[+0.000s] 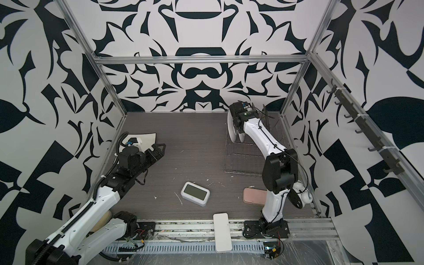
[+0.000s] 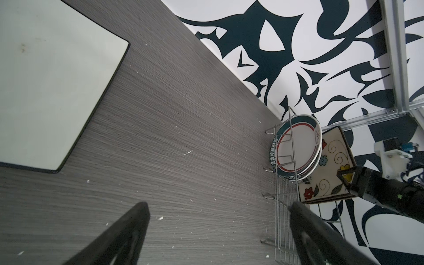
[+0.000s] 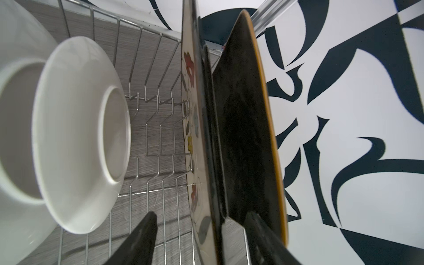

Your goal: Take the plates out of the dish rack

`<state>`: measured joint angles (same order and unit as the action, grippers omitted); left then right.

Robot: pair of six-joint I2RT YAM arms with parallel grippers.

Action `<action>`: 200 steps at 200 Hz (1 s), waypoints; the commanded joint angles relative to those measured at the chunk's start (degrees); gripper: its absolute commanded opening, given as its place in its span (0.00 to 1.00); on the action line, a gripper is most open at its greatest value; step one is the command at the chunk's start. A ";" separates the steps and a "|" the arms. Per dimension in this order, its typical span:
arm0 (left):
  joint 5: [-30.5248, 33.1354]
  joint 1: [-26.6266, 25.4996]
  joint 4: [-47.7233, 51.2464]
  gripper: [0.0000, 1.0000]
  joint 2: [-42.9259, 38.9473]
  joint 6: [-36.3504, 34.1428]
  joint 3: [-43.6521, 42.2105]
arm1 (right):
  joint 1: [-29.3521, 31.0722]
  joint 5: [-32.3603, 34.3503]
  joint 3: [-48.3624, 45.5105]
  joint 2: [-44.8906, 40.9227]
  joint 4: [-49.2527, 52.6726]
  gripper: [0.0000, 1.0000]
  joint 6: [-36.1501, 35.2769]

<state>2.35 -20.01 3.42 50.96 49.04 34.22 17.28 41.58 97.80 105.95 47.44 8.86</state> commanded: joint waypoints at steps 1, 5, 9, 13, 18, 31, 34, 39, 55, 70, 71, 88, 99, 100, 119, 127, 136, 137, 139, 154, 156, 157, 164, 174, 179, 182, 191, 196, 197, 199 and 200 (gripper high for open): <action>0.53 -0.42 -1.14 0.99 0.06 -0.52 0.37 | -0.58 1.25 -0.24 -0.92 -1.34 0.62 -0.10; 0.67 -0.51 -1.14 0.99 0.04 -0.52 0.33 | -0.68 1.32 -0.32 -0.92 -1.36 0.62 -0.22; 0.79 -0.60 -1.14 0.99 0.02 -0.48 0.24 | -0.79 1.48 -0.39 -0.91 -1.36 0.61 -0.25; 1.02 -0.64 -1.14 0.99 -0.08 -0.45 0.16 | -0.84 1.45 -0.41 -0.92 -1.38 0.61 -0.25; 1.28 -0.80 -1.14 0.99 -0.11 -0.43 0.07 | -1.04 1.40 -0.54 -1.00 -1.45 0.60 -0.25; 1.84 -1.08 -1.14 0.99 -0.07 -0.35 -0.12 | -1.27 1.26 -1.06 -1.34 -2.13 0.58 -0.47; 1.87 -1.08 -1.14 0.99 -0.02 -0.34 -0.14 | -1.32 1.17 -1.16 -1.36 -2.25 0.57 -0.51; 1.87 -1.15 -1.14 0.99 0.02 -0.26 -0.20 | -1.37 0.97 -1.21 -1.36 -2.39 0.57 -0.51; 1.87 -1.34 -1.14 0.99 0.27 -0.08 -0.12 | -1.55 0.85 -1.21 -1.19 -2.42 0.56 -0.51; 1.87 -1.68 -1.14 1.00 0.37 -0.08 0.02 | -1.70 0.66 -1.21 -1.02 -2.60 0.55 -0.56; 1.87 -1.69 -1.14 0.99 0.37 -0.08 0.04 | -1.71 0.68 -1.25 -1.01 -2.61 0.55 -0.58; 2.12 -1.96 -1.14 0.99 0.28 -0.15 0.10 | -1.94 0.89 -1.29 -0.92 -2.74 0.52 -0.68; 2.22 -2.13 -1.14 1.00 0.17 -0.17 0.15 | -2.07 0.83 -1.34 -0.97 -2.96 0.51 -0.69; 2.26 -2.14 -1.14 1.00 0.18 -0.17 0.15 | -2.07 0.85 -1.36 -0.94 -2.97 0.50 -0.69; 2.37 -2.31 -1.06 0.99 0.19 -0.16 0.19 | -2.16 0.56 -1.46 -0.92 -2.98 0.48 -0.69; 2.46 -2.40 -1.05 0.99 0.19 -0.08 0.21 | -2.25 0.53 -1.47 -0.92 -3.11 0.47 -0.76; 2.48 -2.48 -1.09 0.99 0.19 -0.08 0.24 | -2.34 0.45 -1.55 -0.84 -3.18 0.46 -0.77; 2.48 -2.53 -1.07 0.99 0.19 -0.08 0.24 | -2.34 0.44 -1.55 -0.83 -3.20 0.46 -0.78; 2.48 -2.57 -1.05 0.99 0.19 -0.08 0.24 | -2.38 0.32 -1.56 -0.83 -3.27 0.45 -0.78; 2.57 -2.73 -1.05 0.99 0.18 -0.08 0.23 | -2.60 -0.17 -1.57 -0.70 -3.49 0.44 -0.78; 2.53 -2.75 -1.05 0.99 0.15 -0.08 0.26 | -2.64 -0.18 -1.56 -0.67 -3.45 0.44 -0.82; 2.55 -2.75 -1.00 1.00 0.17 -0.08 0.29 | -2.67 -0.18 -1.56 -0.66 -3.47 0.44 -0.84; 2.65 -2.80 -0.96 1.00 0.21 -0.15 0.32 | -2.75 -0.12 -1.56 -0.58 -3.42 0.44 -0.86; 2.73 -2.93 -0.88 1.00 0.17 -0.13 0.40 | -2.87 -0.21 -1.62 -0.57 -3.50 0.43 -0.95; 2.76 -2.95 -0.87 0.99 0.17 -0.08 0.41 | -2.95 -0.29 -1.64 -0.57 -3.62 0.42 -0.96; 2.75 -3.01 -0.87 0.99 0.23 -0.08 0.41 | -3.03 -0.34 -1.65 -0.50 -3.63 0.41 -0.91; 2.83 -3.08 -0.86 0.99 0.19 -0.08 0.46 | -3.04 -0.53 -1.64 -0.44 -3.59 0.40 -0.95; 2.84 -3.10 -0.87 1.00 0.20 -0.08 0.48 | -3.09 -0.54 -1.71 -0.40 -3.58 0.39 -0.96; 2.88 -3.10 -0.87 1.00 0.20 -0.08 0.49 | -3.11 -0.45 -1.72 -0.35 -3.58 0.39 -0.96; 2.91 -3.17 -0.87 1.00 0.24 -0.08 0.50 | -3.06 -0.49 -1.73 -0.38 -3.54 0.39 -0.95; 2.92 -3.18 -0.87 1.00 0.26 -0.08 0.50 | -3.09 -0.52 -1.73 -0.39 -3.52 0.39 -0.95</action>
<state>4.25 -22.81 3.22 51.13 49.08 34.22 14.59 40.91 96.14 106.21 44.71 7.68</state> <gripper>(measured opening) 0.994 0.397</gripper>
